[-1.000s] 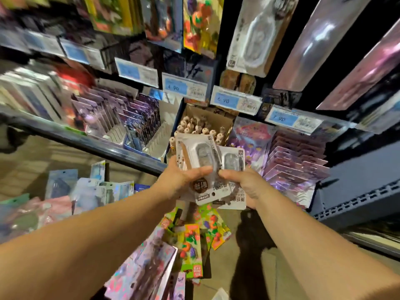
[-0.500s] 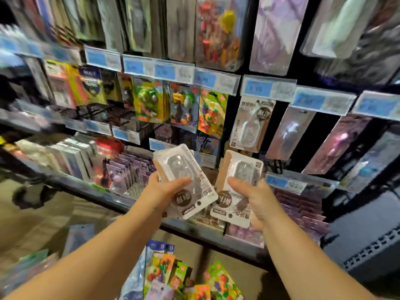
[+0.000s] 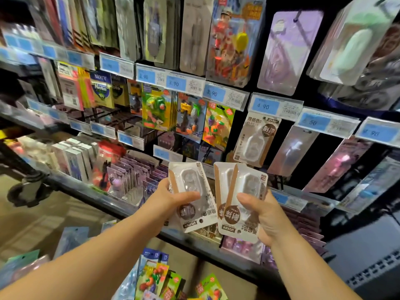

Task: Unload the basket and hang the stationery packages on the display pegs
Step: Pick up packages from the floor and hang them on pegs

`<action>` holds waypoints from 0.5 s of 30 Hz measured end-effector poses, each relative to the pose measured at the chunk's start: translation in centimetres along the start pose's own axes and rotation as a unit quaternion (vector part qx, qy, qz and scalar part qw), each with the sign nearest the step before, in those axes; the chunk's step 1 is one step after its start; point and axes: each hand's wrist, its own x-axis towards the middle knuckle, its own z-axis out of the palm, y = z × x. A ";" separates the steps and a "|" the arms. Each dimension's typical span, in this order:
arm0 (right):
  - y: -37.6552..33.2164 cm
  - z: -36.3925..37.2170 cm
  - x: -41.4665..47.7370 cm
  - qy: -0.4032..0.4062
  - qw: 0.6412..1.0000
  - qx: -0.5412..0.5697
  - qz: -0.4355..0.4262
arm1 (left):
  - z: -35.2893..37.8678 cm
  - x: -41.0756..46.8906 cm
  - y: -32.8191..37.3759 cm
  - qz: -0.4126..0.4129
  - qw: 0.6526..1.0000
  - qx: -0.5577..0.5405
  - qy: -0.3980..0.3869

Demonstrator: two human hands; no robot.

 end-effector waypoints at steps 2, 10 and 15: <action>0.4 0.3 0.1 -0.014 1.000 -0.002 0.008 | 0.2 0.3 -0.2 -0.007 1.000 -0.014 -0.009; 0.7 0.6 1.0 -0.031 0.999 -0.024 0.012 | 0.4 1.9 -1.2 -0.002 1.000 -0.017 -0.026; 1.0 0.9 1.3 -0.032 0.999 -0.015 0.000 | 0.7 2.4 -1.5 0.002 0.999 -0.013 -0.030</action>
